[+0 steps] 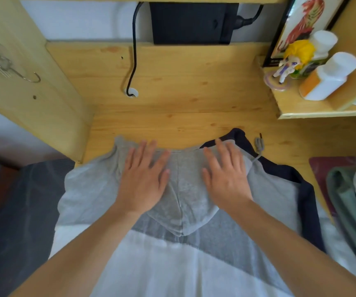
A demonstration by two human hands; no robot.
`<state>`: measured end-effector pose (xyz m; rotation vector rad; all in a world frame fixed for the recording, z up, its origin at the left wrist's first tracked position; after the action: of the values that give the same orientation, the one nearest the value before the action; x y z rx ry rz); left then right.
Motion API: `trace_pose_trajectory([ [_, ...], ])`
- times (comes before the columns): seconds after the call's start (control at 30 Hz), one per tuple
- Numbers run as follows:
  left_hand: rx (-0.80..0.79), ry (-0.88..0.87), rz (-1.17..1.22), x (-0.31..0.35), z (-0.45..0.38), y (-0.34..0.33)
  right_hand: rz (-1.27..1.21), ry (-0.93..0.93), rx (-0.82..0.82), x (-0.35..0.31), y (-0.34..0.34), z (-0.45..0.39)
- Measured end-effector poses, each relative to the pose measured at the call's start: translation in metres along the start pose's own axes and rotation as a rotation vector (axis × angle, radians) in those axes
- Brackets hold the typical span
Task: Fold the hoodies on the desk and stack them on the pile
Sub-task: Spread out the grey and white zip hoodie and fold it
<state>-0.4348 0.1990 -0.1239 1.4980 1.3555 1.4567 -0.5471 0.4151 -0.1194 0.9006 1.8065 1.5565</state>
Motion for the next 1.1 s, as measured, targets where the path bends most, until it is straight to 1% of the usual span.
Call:
trace_pose_trajectory([
  [0.03, -0.095, 0.060, -0.045, -0.007, 0.000, -0.012, 0.089, 0.023, -0.142, 0.004, -0.011, -0.004],
  [0.07, -0.159, 0.160, -0.071, -0.015, 0.001, -0.021, 0.141, -0.020, -0.262, 0.015, -0.021, -0.009],
  [0.1, -0.186, 0.246, -0.088, -0.025, 0.001, -0.027, 0.164, -0.075, -0.323, 0.026, -0.030, -0.012],
  [0.17, -0.222, 0.324, -0.110, -0.036, -0.004, -0.033, 0.172, -0.100, -0.323, 0.042, -0.039, -0.018],
  [0.23, -0.300, 0.359, -0.124, -0.032, -0.012, -0.030, 0.171, -0.064, -0.335, 0.044, -0.038, -0.022],
  [0.27, -0.294, 0.376, -0.133, -0.026, -0.014, -0.026, 0.179, -0.061, -0.345, 0.044, -0.037, -0.024],
  [0.33, -0.192, 0.324, -0.117, 0.000, -0.013, -0.020, 0.196, -0.072, -0.359, 0.041, -0.039, -0.030],
  [0.37, -0.139, 0.256, -0.076, 0.019, -0.009, -0.020, 0.196, -0.085, -0.367, 0.038, -0.039, -0.033],
  [0.43, -0.106, 0.100, 0.007, 0.054, 0.008, -0.037, 0.167, -0.105, -0.321, 0.028, -0.031, -0.027],
  [0.47, -0.122, 0.069, 0.039, 0.065, 0.017, -0.048, 0.126, -0.123, -0.251, 0.023, -0.022, -0.017],
  [0.53, -0.178, 0.088, 0.057, 0.071, 0.027, -0.064, 0.039, -0.183, -0.088, 0.018, 0.000, 0.023],
  [0.6, -0.227, 0.109, 0.039, 0.065, 0.027, -0.069, -0.010, -0.293, -0.009, 0.020, 0.024, 0.087],
  [0.63, -0.246, 0.105, 0.031, 0.064, 0.025, -0.067, -0.007, -0.369, -0.008, 0.025, 0.033, 0.125],
  [0.7, -0.301, 0.128, 0.067, 0.065, 0.023, -0.063, 0.027, -0.546, -0.090, 0.047, 0.043, 0.204],
  [0.77, -0.382, 0.172, 0.094, 0.069, 0.020, -0.059, 0.071, -0.741, -0.299, 0.078, 0.045, 0.268],
  [0.8, -0.419, 0.188, 0.089, 0.072, 0.018, -0.057, 0.068, -0.798, -0.405, 0.092, 0.046, 0.290],
  [0.83, -0.454, 0.201, 0.076, 0.074, 0.015, -0.055, 0.050, -0.806, -0.469, 0.104, 0.047, 0.303],
  [0.87, -0.499, 0.216, 0.062, 0.076, 0.012, -0.052, 0.040, -0.780, -0.500, 0.115, 0.049, 0.308],
  [0.97, -0.709, 0.233, 0.027, 0.078, -0.001, -0.038, 0.065, -0.708, -0.551, 0.136, 0.059, 0.289],
  [1.03, -0.831, 0.257, 0.011, 0.079, -0.009, -0.026, -0.005, -0.757, -0.519, 0.145, 0.074, 0.267],
  [1.07, -0.836, 0.268, 0.014, 0.081, -0.013, -0.021, -0.077, -0.805, -0.474, 0.150, 0.087, 0.257],
  [1.1, -0.798, 0.274, 0.012, 0.086, -0.016, -0.014, -0.163, -0.866, -0.431, 0.154, 0.102, 0.246],
])
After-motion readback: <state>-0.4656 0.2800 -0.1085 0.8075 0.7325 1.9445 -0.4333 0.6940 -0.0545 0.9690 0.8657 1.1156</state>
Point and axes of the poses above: each hand's wrist, its own z-axis away from the middle knuckle, its own y-axis out of the back of the hand, x = y × z, the point moved 2 cm from there along -z, towards the middle knuckle, and after that the axes turned 10 degrees about z, right-handed, at the moved point
